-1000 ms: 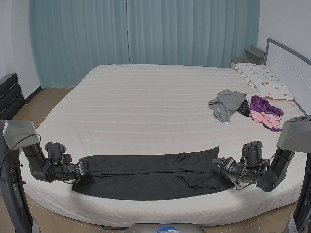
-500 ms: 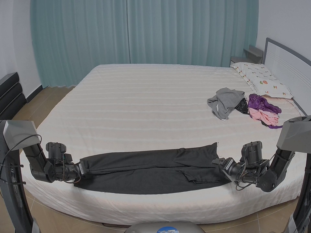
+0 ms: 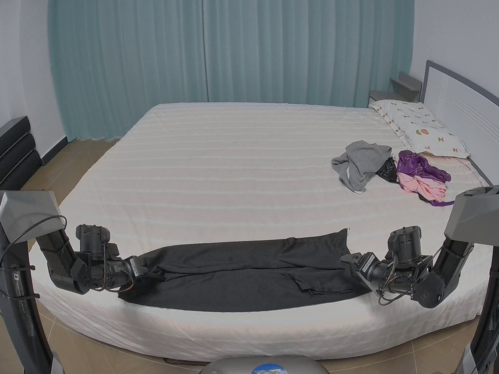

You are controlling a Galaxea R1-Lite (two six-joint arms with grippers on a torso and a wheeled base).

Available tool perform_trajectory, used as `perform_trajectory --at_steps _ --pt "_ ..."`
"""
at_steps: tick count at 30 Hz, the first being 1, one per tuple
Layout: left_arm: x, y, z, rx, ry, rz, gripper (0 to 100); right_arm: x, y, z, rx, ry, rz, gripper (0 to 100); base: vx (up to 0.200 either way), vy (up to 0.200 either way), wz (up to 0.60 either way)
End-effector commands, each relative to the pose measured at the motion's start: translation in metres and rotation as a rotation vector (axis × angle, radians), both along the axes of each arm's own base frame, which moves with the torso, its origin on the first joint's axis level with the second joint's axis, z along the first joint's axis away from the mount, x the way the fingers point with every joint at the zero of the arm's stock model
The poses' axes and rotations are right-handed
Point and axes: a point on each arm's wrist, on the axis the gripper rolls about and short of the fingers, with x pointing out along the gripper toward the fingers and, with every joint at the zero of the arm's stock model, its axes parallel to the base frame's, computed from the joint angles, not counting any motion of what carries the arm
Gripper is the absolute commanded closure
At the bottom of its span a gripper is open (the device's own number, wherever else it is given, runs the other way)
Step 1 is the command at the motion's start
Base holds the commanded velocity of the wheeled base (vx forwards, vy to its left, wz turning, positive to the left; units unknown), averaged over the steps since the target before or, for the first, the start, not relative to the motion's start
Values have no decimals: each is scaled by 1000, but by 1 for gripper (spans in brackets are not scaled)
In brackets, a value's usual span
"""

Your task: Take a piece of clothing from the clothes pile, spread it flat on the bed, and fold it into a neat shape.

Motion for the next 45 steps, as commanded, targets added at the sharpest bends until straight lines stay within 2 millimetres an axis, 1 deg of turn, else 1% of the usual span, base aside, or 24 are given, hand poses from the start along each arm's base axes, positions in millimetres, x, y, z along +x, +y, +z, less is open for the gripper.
perform_trajectory --at_steps 1,7,8,13,17,18,19,21,26,31,39,40,42,45 --pt "-1 -4 12 -4 -30 -4 100 0 0 1 1 -4 2 0 0 -200 0" --pt "-1 -4 17 -13 -43 4 100 0 0 1 2 -6 2 0 0 -200 0" --pt "-1 -5 21 -20 -51 9 100 1 0 2 2 -7 0 0 0 -200 0" --pt "-1 -13 29 -37 -64 10 100 0 0 2 2 -9 0 0 0 -200 0" --pt "5 -33 38 -13 -92 33 100 0 0 8 6 -27 1 0 0 -200 0" --pt "6 -35 38 -12 -95 32 100 0 0 8 5 -28 2 0 0 -200 0" --pt "7 -46 40 -7 -101 20 100 0 0 10 6 -32 2 0 0 -200 0" --pt "7 -60 40 0 -102 -11 100 0 0 10 7 -33 2 0 0 -200 0" --pt "15 -85 46 20 -84 -56 100 -1 2 9 6 -31 7 0 0 -200 0" --pt "26 -104 54 -7 -60 -59 100 0 3 8 2 -29 14 0 0 -200 0" --pt "36 -126 67 -14 4 -90 100 2 6 8 -2 -32 22 0 0 -200 0" --pt "36 -126 67 -14 4 -90 100 2 6 8 -2 -32 22 0 0 -200 0" --pt "41 -135 75 -17 -7 -110 100 1 10 6 -3 -26 38 0 0 -200 0" --pt "44 -146 76 -15 4 -134 100 1 12 5 -4 -25 42 0 0 -200 0"
